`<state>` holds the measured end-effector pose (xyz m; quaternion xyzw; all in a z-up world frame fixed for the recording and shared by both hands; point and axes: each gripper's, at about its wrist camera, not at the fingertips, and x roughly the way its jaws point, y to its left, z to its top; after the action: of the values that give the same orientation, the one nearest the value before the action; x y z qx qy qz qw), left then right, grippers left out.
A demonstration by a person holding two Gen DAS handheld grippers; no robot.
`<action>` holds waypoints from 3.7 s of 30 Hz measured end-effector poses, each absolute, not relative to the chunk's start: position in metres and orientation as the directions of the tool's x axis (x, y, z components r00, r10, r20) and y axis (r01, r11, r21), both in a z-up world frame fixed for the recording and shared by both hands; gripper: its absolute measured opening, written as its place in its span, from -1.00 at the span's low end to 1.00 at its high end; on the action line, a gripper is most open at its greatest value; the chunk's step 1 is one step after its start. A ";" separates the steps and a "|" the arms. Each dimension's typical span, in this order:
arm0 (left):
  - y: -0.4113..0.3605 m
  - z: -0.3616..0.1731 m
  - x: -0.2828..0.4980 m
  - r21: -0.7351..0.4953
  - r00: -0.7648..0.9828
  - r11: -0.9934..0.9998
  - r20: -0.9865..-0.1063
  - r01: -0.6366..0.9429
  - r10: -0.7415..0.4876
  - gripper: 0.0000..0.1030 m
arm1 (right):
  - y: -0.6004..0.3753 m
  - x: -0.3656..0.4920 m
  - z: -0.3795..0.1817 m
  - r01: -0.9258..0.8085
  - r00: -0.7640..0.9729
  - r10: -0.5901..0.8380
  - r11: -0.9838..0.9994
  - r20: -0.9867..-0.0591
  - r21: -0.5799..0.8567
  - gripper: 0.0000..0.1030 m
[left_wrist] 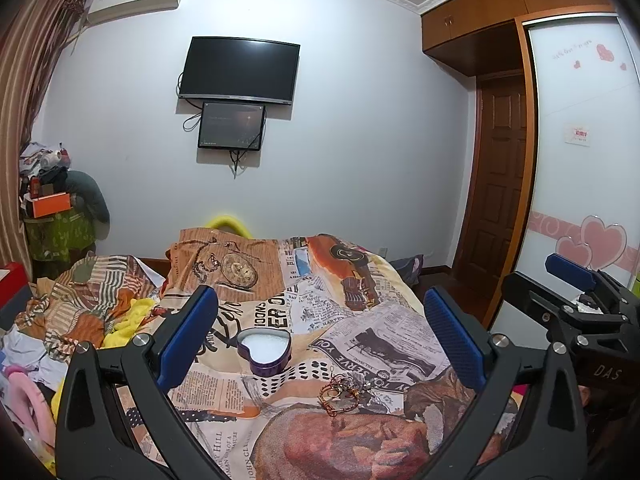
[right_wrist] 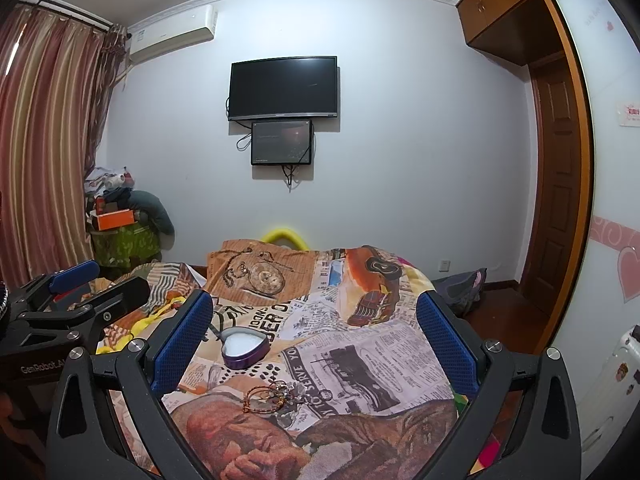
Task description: Organize jewelry
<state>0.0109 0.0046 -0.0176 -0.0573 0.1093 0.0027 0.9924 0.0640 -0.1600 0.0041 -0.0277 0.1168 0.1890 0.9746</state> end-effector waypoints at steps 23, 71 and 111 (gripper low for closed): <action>0.007 -0.016 0.013 -0.118 0.975 0.993 -0.224 -0.014 -0.013 1.00 | -0.158 0.064 0.003 -0.377 0.899 0.364 0.926 -0.243 -0.007 0.96; 0.018 -0.065 0.084 -0.127 0.913 0.990 -0.407 -0.061 0.004 1.00 | -0.170 0.117 -0.043 -0.308 0.862 0.287 0.951 -0.417 0.018 0.96; -0.002 -0.193 0.181 -0.151 0.650 0.985 -0.742 0.079 -0.166 -0.67 | -0.145 0.221 -0.158 -0.501 0.497 0.387 0.859 -0.777 0.108 -0.29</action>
<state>0.1809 -0.0025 -0.1933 -0.0523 0.4128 -0.0675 0.9068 0.2209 -0.1449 -0.1582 -0.0660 0.4306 0.2574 0.8625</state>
